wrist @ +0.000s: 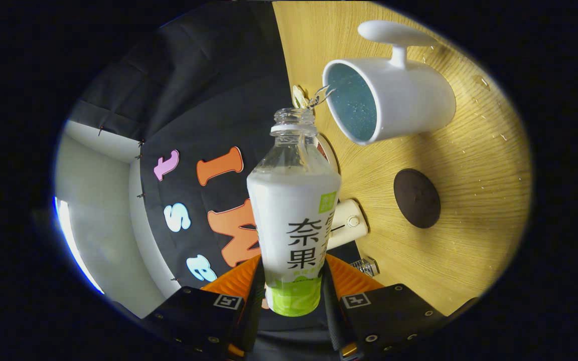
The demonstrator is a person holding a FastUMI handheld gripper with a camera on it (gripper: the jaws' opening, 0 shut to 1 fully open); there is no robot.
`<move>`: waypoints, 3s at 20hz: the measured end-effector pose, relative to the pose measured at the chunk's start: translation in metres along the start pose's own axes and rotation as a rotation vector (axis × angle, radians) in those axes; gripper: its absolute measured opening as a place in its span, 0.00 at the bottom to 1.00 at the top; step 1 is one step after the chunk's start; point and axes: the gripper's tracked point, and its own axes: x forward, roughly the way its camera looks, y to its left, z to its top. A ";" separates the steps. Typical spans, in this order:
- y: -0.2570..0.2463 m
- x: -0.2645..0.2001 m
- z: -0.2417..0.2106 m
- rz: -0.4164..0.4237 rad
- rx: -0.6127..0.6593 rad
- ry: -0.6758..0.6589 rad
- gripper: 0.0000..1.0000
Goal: Take the bottle from table, then pour the juice into the cup, finally place the bottle on the coaster
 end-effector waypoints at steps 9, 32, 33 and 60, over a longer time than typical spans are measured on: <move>0.003 0.003 -0.005 0.024 0.066 0.013 0.58; 0.017 0.008 -0.003 0.134 0.288 -0.036 0.57; 0.019 0.008 -0.004 0.143 0.299 -0.038 0.57; -0.034 0.015 -0.023 -0.051 -0.338 0.031 0.57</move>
